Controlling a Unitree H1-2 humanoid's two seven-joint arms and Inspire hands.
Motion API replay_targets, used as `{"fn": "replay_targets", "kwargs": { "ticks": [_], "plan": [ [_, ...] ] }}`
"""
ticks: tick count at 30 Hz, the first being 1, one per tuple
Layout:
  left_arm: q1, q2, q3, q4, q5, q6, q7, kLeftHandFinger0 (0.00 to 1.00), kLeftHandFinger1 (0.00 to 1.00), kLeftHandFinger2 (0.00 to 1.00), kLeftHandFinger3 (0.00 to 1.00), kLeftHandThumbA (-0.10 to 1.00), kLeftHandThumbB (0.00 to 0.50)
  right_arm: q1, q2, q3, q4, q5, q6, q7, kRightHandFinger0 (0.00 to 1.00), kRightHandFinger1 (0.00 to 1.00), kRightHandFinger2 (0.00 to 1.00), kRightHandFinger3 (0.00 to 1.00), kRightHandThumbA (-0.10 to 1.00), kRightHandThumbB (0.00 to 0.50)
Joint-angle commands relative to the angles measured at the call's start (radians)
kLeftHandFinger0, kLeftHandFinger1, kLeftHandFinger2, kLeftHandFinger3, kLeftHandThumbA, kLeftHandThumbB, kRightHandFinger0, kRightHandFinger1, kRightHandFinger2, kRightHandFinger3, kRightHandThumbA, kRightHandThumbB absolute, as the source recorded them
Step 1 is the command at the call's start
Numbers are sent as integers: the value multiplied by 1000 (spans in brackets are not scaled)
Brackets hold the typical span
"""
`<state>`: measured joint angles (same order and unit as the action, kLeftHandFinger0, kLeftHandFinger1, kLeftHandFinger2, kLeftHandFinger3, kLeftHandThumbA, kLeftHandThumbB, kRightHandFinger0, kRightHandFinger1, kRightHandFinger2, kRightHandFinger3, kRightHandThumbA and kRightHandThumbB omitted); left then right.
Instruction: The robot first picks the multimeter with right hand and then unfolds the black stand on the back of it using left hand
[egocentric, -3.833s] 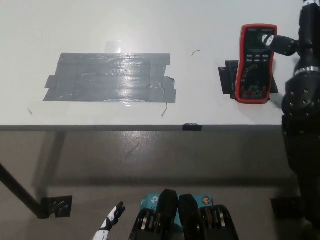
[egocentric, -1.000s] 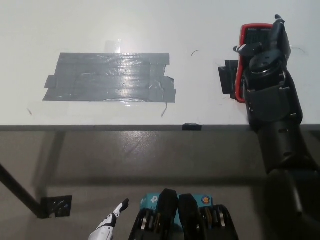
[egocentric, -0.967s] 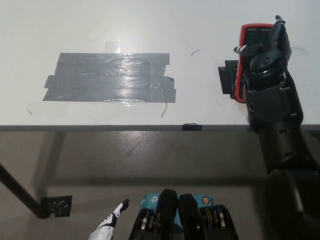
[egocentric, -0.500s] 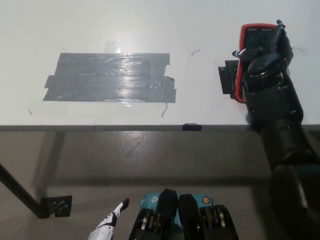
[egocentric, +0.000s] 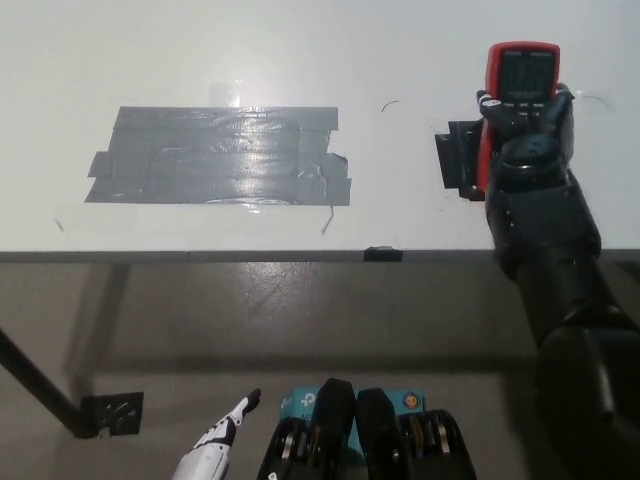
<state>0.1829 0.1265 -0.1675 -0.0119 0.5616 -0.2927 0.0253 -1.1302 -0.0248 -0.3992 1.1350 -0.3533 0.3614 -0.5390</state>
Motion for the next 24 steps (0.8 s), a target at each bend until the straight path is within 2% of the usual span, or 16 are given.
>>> {"fn": "replay_targets", "kwargs": {
  "ticks": [1,3,4,5,7,8,9,11,12,13,14,16,19,20,21,24],
  "plan": [
    [-5,10,-5,-34,3,-16,20,1000,1000,1000,1000,735,100,-12,11,14,55,80,-46,-85,235,238,349,1000,-100,210],
    [-5,9,-4,-39,-5,-5,12,1000,1000,1000,1000,741,103,-14,9,15,68,98,-85,-105,224,240,347,1000,-100,220],
    [-5,9,-4,-39,-6,-6,12,1000,1000,1000,1000,740,101,-12,8,17,65,102,-89,-105,159,169,287,1000,-100,216],
    [-3,9,-5,-47,-5,1,7,1000,1000,1000,1000,736,96,-8,7,19,58,112,-102,-97,6,16,197,1000,-100,199],
    [-2,11,-7,-53,-1,2,5,1000,1000,1000,1000,711,77,-4,1,28,52,124,-123,-91,0,0,122,1000,-100,198],
    [-2,12,-8,-53,-2,1,5,1000,1000,1000,1000,705,77,-3,0,31,48,130,-133,-85,0,0,22,985,-100,184],
    [-2,13,-8,-54,-2,0,4,1000,1000,1000,1000,703,76,-2,-1,24,33,151,-160,-67,0,0,5,582,-100,169],
    [-5,15,-9,-55,-4,0,1,1000,1000,1000,1000,702,75,-6,-3,14,7,186,-187,-38,0,0,2,450,-100,171],
    [-5,16,-9,-56,-5,-1,1,1000,1000,1000,1000,701,79,-5,4,-4,-42,219,-201,-26,0,6,58,319,-100,187],
    [-5,18,-7,-61,-8,3,-1,1000,1000,1000,1000,701,79,2,10,24,-88,204,-200,-19,0,56,146,268,-100,179],
    [-6,19,-8,-58,-4,0,1,1000,1000,1000,1000,705,78,5,16,24,-136,219,-194,-4,0,20,169,311,-100,164],
    [-4,22,-5,-58,-5,-2,4,1000,1000,1000,1000,711,83,19,50,-13,-275,313,-241,51,0,71,410,403,-100,172],
    [-1,22,-3,-55,-5,-6,10,1000,1000,1000,1000,718,92,18,81,-48,-415,412,-216,108,0,258,714,814,-100,169],
    [-1,22,-2,-54,-4,-9,14,1000,1000,1000,1000,720,89,26,98,-60,-488,462,-211,143,0,315,796,765,-100,164],
    [-2,21,-3,-54,-4,-12,17,1000,1000,1000,1000,722,90,33,113,-73,-562,513,-192,174,0,330,800,700,-100,173],
    [-1,16,-1,-68,-42,-21,7,1000,1000,1000,1000,727,99,57,143,-72,-734,582,-96,206,0,330,773,652,-100,173]
  ]
}}
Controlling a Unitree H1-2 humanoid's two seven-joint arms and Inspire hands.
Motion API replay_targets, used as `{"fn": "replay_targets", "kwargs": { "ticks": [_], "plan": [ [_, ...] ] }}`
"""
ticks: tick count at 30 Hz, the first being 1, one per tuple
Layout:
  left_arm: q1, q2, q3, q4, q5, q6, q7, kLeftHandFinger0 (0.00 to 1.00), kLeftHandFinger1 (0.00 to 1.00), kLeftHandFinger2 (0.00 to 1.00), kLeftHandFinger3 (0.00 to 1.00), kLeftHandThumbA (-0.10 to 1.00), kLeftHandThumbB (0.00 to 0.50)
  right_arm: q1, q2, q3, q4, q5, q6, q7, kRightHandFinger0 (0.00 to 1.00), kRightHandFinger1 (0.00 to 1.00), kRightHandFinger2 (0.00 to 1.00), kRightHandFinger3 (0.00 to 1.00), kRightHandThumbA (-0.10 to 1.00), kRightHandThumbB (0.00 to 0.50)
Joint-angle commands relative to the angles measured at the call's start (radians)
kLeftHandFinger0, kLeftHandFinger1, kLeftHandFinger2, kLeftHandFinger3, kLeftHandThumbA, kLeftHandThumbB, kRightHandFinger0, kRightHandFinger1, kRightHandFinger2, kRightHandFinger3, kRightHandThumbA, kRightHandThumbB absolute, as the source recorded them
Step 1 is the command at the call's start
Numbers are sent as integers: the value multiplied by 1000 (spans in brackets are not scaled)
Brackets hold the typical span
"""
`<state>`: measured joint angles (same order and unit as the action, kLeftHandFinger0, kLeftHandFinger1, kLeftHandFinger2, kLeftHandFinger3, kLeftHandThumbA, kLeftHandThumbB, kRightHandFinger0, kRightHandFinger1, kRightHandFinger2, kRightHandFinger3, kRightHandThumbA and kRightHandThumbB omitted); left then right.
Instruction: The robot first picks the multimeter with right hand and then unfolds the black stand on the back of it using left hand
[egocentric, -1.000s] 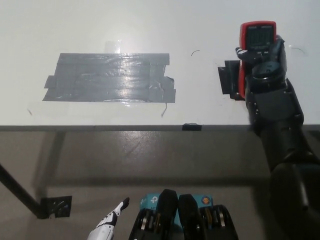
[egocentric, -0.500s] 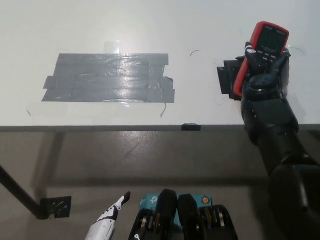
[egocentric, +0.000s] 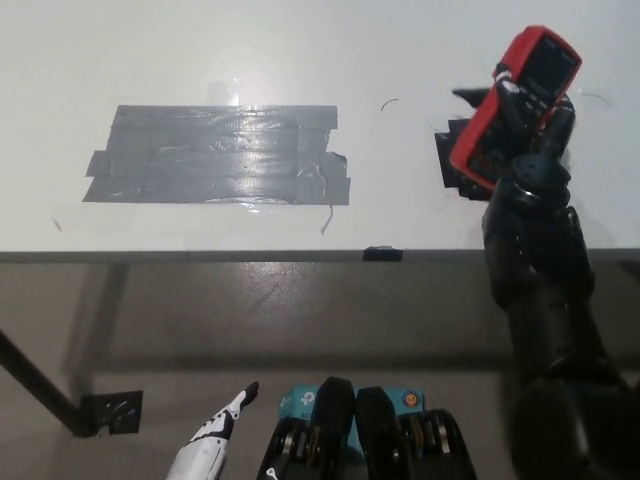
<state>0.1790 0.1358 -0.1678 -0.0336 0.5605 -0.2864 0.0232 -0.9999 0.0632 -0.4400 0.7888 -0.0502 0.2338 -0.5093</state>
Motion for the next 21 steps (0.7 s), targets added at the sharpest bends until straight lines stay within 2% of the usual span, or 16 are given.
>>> {"fn": "replay_targets", "kwargs": {
  "ticks": [1,3,4,5,6,8,12,13,14,17,18,19,20,21],
  "plan": [
    [4,3,2,-56,-61,-30,8,1000,1000,1000,1000,719,110,-62,67,-28,-450,302,66,180,0,318,785,676,-100,156],
    [0,-11,11,-97,-141,-36,-2,1000,1000,1000,1000,686,133,-38,100,-34,-602,385,157,193,0,263,861,768,-100,114],
    [-5,-15,18,-128,-181,-37,-6,1000,1000,1000,1000,679,143,-22,110,-27,-662,424,189,213,0,269,897,846,-100,83],
    [-7,-16,21,-148,-193,-27,-10,1000,1000,1000,1000,680,146,-14,114,-20,-688,437,200,221,0,278,912,886,-100,74],
    [-13,-19,25,-191,-216,-11,-16,1000,1000,1000,1000,684,157,5,125,-11,-749,470,225,234,0,295,805,937,-100,54],
    [-23,-24,38,-268,-235,13,-13,1000,1000,1000,1000,709,177,48,136,23,-831,551,236,234,0,332,715,937,-100,71],
    [-80,-32,58,-403,-264,44,-9,1000,1000,1000,1000,776,175,149,143,108,-981,696,236,194,0,313,692,954,-100,86],
    [-90,-31,59,-417,-279,41,-7,1000,1000,1000,1000,781,186,169,145,124,-1004,719,236,189,0,303,671,938,-100,83],
    [-114,-39,60,-448,-296,47,-4,1000,1000,1000,1000,790,203,210,143,153,-1055,805,236,173,0,304,663,936,-100,74],
    [-168,-41,74,-490,-284,63,0,1000,1000,1000,1000,825,229,263,150,200,-1129,900,236,141,0,328,687,924,-100,83],
    [-200,-43,81,-521,-283,91,-5,1000,1000,1000,1000,844,261,295,161,214,-1162,969,236,135,0,346,710,913,-100,94],
    [-223,-47,87,-538,-278,107,-4,1000,1000,1000,1000,860,265,314,165,223,-1176,1003,236,142,0,349,711,912,-100,97],
    [-239,-51,90,-555,-276,123,-6,1000,1000,1000,1000,880,275,337,172,236,-1194,1018,236,141,0,356,729,964,-100,111],
    [-261,-53,89,-569,-289,137,-9,1000,1000,1000,1000,880,270,362,174,253,-1216,1041,236,137,0,358,731,965,-100,113]
  ]
}}
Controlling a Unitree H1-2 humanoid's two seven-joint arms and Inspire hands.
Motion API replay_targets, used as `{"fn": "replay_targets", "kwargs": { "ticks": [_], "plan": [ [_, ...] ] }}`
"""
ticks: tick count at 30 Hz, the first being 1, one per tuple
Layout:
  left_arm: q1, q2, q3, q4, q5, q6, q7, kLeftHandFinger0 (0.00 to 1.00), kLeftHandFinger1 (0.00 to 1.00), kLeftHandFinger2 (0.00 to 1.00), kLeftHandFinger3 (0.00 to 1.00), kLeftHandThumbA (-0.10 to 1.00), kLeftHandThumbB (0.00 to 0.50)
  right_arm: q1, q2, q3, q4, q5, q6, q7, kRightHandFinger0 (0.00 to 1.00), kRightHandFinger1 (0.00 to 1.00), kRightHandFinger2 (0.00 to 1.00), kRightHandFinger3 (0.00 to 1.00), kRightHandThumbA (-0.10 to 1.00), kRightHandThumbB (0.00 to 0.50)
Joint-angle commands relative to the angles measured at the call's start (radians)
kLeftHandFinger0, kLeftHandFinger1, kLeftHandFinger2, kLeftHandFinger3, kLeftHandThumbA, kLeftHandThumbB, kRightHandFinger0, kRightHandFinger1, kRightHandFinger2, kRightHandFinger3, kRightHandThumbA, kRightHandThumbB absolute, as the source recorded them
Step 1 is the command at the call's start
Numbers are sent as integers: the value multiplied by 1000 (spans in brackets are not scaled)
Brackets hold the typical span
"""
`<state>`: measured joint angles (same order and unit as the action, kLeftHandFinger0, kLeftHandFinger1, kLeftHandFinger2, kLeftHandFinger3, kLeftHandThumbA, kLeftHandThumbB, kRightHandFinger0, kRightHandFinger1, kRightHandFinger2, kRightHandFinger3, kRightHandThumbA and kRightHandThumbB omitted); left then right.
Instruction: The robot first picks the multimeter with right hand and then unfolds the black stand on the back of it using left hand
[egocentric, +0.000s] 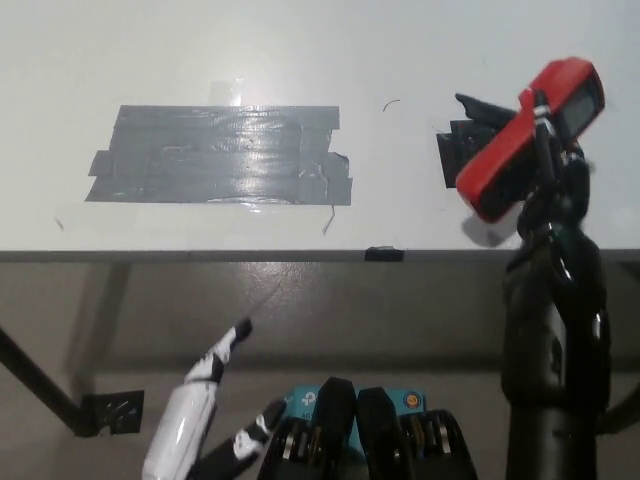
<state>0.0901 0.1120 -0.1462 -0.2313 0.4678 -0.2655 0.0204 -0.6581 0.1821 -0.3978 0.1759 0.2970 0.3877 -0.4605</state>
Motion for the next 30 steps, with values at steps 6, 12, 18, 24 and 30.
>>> {"fn": "replay_targets", "kwargs": {
  "ticks": [6,12,18,24,30],
  "plan": [
    [-298,-42,88,-348,-198,138,5,1000,1000,1000,1000,993,333,124,78,307,-699,755,82,96,0,371,776,1000,-100,114],
    [-371,-53,77,-293,-155,158,-14,1000,1000,1000,1000,1000,334,197,59,391,-794,841,82,100,0,415,955,1000,-100,98],
    [-427,-67,54,-244,-198,163,-34,1000,1000,1000,1000,1000,342,245,32,449,-856,811,82,200,0,456,1000,805,-100,93],
    [-455,-78,31,-252,-242,203,-62,1000,1000,1000,1000,1000,322,287,-13,510,-935,849,82,163,0,267,675,476,-100,149],
    [-456,-97,8,-282,-227,201,-68,1000,1000,1000,1000,1000,332,320,-26,540,-985,877,82,147,0,158,541,191,-100,183]
  ]
}}
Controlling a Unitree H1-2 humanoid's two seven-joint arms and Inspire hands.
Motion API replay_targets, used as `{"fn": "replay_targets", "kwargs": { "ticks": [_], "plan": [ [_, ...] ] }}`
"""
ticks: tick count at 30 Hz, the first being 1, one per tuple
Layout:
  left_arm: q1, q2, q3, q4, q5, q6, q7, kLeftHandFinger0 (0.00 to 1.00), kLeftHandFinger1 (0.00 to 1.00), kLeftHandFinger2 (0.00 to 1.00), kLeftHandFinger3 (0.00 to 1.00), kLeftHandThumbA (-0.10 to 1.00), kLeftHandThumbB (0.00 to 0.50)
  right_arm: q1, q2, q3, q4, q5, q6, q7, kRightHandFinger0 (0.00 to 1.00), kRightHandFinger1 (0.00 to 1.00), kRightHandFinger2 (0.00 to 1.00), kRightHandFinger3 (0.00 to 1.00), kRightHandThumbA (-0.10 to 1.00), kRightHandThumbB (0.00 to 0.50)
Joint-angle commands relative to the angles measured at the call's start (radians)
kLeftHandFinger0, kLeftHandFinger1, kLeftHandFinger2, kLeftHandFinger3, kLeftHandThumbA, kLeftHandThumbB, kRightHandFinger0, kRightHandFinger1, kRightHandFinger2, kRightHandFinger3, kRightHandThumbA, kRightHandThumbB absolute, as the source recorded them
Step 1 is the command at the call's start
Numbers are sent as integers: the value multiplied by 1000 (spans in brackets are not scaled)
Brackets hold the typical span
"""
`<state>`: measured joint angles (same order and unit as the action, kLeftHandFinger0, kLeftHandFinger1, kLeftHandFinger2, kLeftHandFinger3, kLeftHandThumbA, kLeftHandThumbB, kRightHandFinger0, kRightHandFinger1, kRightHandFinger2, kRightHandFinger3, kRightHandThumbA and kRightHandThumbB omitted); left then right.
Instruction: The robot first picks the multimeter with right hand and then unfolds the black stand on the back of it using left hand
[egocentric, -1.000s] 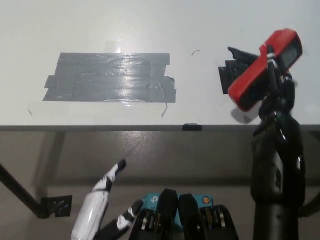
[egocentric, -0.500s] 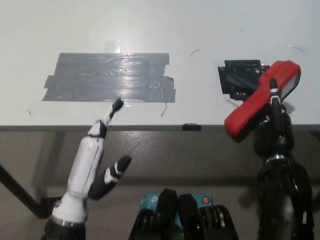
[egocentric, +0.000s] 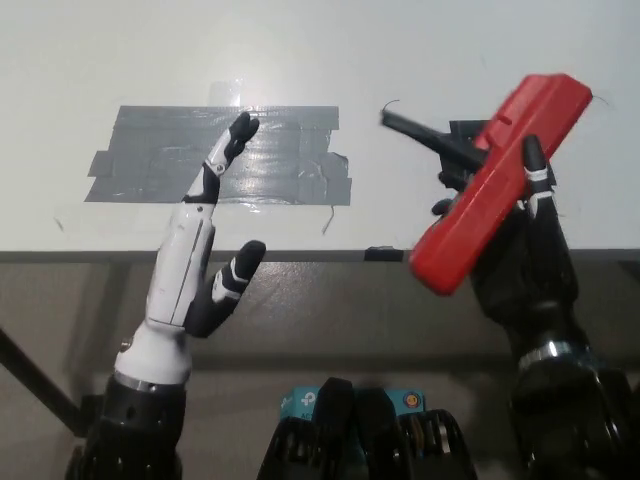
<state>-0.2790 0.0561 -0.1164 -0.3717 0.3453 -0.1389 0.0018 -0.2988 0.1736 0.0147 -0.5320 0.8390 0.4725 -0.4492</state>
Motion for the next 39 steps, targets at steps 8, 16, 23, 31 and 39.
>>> {"fn": "replay_targets", "kwargs": {
  "ticks": [8,16,23,31,39],
  "plan": [
    [-109,-74,-61,-261,-55,96,-70,1000,1000,1000,1000,1000,329,-18,-46,143,-288,336,-9,126,0,249,723,527,-100,172],
    [-158,-98,-94,-385,-26,127,-110,1000,1000,1000,1000,1000,354,-12,-77,155,-286,344,-32,114,0,344,848,778,-100,139],
    [-200,-88,-114,-422,-42,82,-136,1000,1000,1000,1000,1000,322,-10,-71,149,-278,341,-46,96,0,385,885,807,-100,120],
    [-212,-98,-129,-440,-81,119,-156,1000,1000,1000,1000,905,321,-15,-40,136,-267,292,-48,43,309,127,574,602,-100,147],
    [-200,-86,-98,-377,-39,75,-140,1000,1000,1000,1000,1000,357,-23,-31,135,-278,137,-30,31,903,0,610,686,-100,109]
  ]
}}
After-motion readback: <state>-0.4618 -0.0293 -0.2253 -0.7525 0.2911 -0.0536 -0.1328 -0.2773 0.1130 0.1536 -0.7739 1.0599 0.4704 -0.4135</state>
